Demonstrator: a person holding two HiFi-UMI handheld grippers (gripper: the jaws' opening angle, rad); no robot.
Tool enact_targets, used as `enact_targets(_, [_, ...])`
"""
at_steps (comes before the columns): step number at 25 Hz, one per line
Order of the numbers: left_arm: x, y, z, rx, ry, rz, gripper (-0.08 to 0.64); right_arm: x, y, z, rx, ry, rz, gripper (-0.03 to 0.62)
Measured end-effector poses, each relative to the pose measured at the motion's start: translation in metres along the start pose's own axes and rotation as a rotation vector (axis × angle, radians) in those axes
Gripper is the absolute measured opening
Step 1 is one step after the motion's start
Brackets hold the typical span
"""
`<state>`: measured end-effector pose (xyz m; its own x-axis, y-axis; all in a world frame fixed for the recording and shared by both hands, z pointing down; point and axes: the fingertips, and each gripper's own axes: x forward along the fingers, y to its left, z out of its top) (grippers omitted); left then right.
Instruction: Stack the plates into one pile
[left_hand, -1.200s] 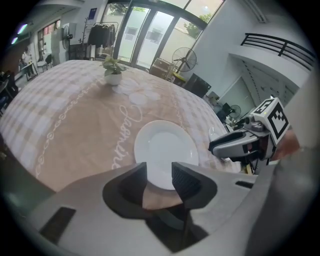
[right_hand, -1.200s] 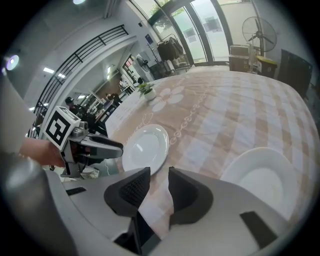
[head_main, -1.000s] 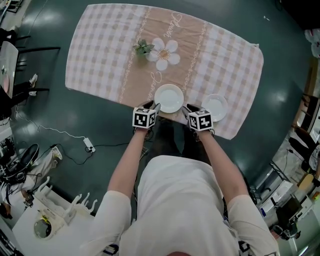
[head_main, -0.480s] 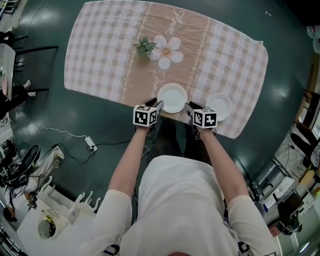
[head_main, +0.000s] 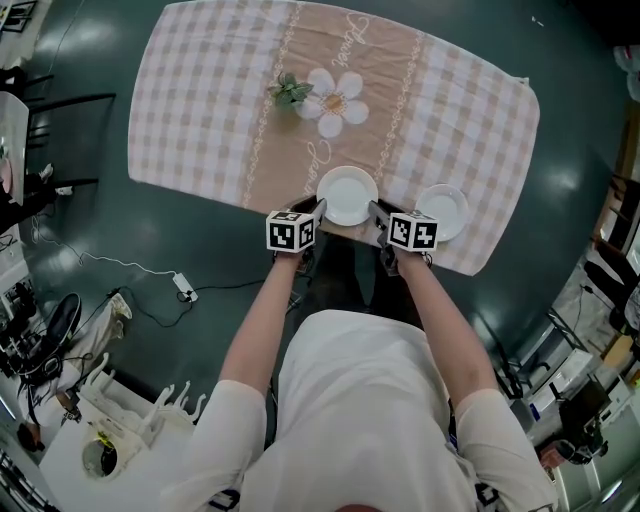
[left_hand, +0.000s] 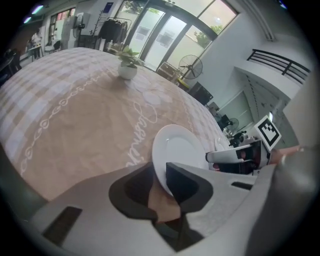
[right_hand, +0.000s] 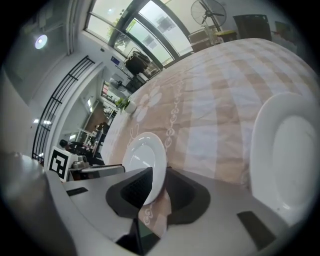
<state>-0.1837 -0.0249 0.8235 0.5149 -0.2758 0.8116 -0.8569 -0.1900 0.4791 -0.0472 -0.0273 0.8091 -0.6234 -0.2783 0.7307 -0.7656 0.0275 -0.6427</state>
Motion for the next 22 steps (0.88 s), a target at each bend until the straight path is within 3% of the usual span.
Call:
enact_targets(7, [0.0,0.002,-0.001,-0.093,0.012,-0.016,0.066,0.0,-0.006,0.003,0.06,-0.03,-0.008,0.055])
enact_targets(15, [-0.007,-0.002,0.006,-0.128,0.004,-0.018,0.055,-0.012,0.003,0.004,0.063,-0.032,0.014,0.051])
enact_targets(22, [-0.014,-0.025,0.013,-0.115,0.006,-0.043,0.054,-0.035,0.004,0.007,0.061,-0.046,0.03,0.051])
